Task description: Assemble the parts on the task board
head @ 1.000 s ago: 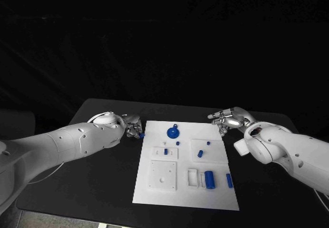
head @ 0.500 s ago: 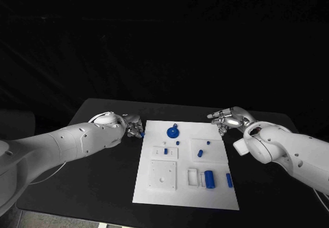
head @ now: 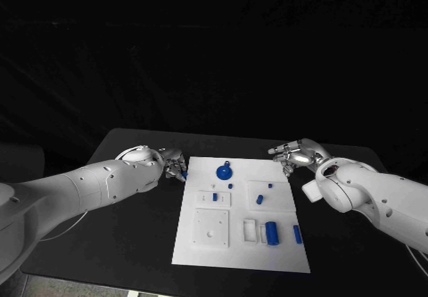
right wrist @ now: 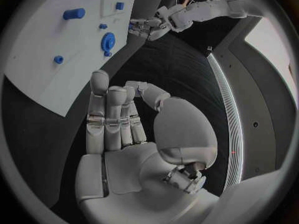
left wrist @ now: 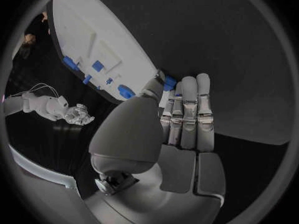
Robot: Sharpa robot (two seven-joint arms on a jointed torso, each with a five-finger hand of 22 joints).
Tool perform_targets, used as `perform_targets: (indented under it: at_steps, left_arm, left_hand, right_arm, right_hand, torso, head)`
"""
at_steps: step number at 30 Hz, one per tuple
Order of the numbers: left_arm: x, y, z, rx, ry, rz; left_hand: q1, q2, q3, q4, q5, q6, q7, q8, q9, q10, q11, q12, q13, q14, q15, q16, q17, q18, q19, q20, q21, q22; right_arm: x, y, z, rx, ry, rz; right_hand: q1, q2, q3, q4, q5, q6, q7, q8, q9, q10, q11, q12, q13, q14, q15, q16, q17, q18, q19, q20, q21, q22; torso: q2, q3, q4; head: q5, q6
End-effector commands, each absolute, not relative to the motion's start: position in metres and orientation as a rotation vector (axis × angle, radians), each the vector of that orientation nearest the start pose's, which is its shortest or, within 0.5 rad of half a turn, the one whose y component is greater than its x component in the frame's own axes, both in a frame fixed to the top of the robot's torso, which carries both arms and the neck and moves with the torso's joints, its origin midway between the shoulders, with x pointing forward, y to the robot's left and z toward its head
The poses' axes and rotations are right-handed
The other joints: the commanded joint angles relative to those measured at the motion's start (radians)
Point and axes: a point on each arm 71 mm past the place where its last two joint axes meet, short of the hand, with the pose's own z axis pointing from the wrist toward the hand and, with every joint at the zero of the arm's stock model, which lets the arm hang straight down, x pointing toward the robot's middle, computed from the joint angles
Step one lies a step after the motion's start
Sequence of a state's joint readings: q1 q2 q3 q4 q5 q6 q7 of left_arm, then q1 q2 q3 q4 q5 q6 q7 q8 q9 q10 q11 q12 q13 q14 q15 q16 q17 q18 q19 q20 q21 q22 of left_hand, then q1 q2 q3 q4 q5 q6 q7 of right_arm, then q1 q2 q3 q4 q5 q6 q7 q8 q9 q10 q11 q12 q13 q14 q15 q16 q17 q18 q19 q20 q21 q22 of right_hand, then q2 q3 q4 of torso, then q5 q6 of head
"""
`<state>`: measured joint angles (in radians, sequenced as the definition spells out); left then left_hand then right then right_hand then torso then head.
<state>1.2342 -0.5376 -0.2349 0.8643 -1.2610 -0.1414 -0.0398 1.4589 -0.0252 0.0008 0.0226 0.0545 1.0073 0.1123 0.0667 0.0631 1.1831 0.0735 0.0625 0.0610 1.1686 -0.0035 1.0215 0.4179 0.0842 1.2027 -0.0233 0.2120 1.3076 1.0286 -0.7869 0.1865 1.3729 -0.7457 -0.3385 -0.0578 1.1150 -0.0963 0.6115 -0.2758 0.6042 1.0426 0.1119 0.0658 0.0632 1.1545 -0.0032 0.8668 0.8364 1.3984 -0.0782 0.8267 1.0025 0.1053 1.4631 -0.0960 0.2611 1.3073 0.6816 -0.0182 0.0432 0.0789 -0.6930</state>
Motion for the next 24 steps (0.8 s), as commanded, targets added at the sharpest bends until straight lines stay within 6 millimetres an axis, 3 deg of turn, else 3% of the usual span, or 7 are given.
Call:
perform_targets:
  at_steps: [1,6,11,17,24]
  left_arm:
    - [0.5653,0.2481,-0.2729,0.024,1.997,-0.338]
    - [0.5647,0.2484,-0.2758,0.025,2.008,-0.337]
    - [0.5640,0.2496,-0.2778,0.028,2.024,-0.335]
    - [0.5639,0.2503,-0.2779,0.033,2.023,-0.343]
    - [0.5644,0.2483,-0.2773,0.041,2.003,-0.361]
  left_hand:
    - [0.014,0.009,-0.014,-0.004,-0.005,-0.001,-0.002,-0.004,-0.001,0.009,0.001,-0.003,-0.001,0.006,-0.001,0.000,0.000,-0.005,0.006,0.000,-0.005,0.016]
    - [0.033,0.033,-0.008,-0.012,-0.003,0.022,-0.007,-0.003,0.000,0.017,-0.005,-0.002,-0.002,0.005,-0.008,0.003,0.002,-0.009,0.007,-0.005,-0.007,0.020]
    - [0.065,0.067,0.034,-0.038,-0.002,0.084,-0.009,-0.004,0.000,0.030,-0.013,-0.002,-0.002,0.005,-0.017,0.010,0.007,-0.014,0.003,-0.015,0.002,0.024]
    - [0.073,0.079,0.084,-0.076,-0.001,0.141,-0.018,-0.002,0.002,0.066,-0.026,0.000,-0.001,0.009,-0.028,0.017,0.012,-0.017,-0.005,-0.025,0.030,0.027]
    - [0.036,0.082,0.116,-0.119,-0.002,0.186,-0.025,-0.003,0.003,0.103,-0.038,0.000,-0.001,0.020,-0.034,0.030,0.020,-0.022,-0.024,-0.033,0.087,0.026]
  right_arm:
    - [0.5114,-0.2308,-0.2104,0.736,1.705,0.982]
    - [0.5112,-0.2304,-0.2103,0.735,1.707,0.983]
    - [0.5109,-0.2307,-0.2102,0.735,1.707,0.984]
    - [0.5109,-0.2306,-0.2101,0.734,1.707,0.984]
    - [0.5106,-0.2292,-0.2100,0.732,1.709,0.988]
  right_hand:
    - [0.006,-0.002,0.005,-0.002,-0.004,-0.001,0.005,-0.004,-0.001,-0.006,-0.002,-0.002,0.000,-0.006,0.002,-0.003,0.001,0.019,-0.001,0.001,-0.006,0.019]
    - [0.006,-0.002,0.005,-0.002,-0.004,-0.001,0.005,-0.004,-0.001,-0.006,-0.002,-0.002,0.000,-0.006,0.002,-0.003,0.001,0.019,-0.001,0.001,-0.006,0.019]
    - [0.005,-0.002,0.005,-0.001,-0.005,0.001,0.005,-0.004,-0.001,-0.006,-0.002,-0.002,0.000,-0.007,0.002,-0.003,0.001,0.019,-0.002,0.001,-0.005,0.019]
    - [0.005,-0.002,0.005,-0.001,-0.005,0.001,0.005,-0.004,-0.001,-0.006,-0.002,-0.002,0.000,-0.007,0.002,-0.003,0.001,0.019,-0.002,0.001,-0.005,0.019]
    - [0.004,-0.002,0.004,0.000,-0.006,0.001,0.005,-0.004,-0.001,-0.006,-0.002,-0.002,0.000,-0.007,0.003,-0.004,0.001,0.018,-0.002,0.001,-0.005,0.018]
  torso:
    - [-0.001,-0.0005,0.0001]
    - [0.000,-0.0006,0.0010]
    - [-0.001,-0.0008,0.0015]
    - [-0.001,-0.0011,0.0017]
    - [-0.001,-0.0005,0.0014]
  head:
    - [-0.002,0.002]
    - [-0.005,0.000]
    - [-0.006,0.000]
    - [-0.007,0.000]
    - [-0.006,0.000]
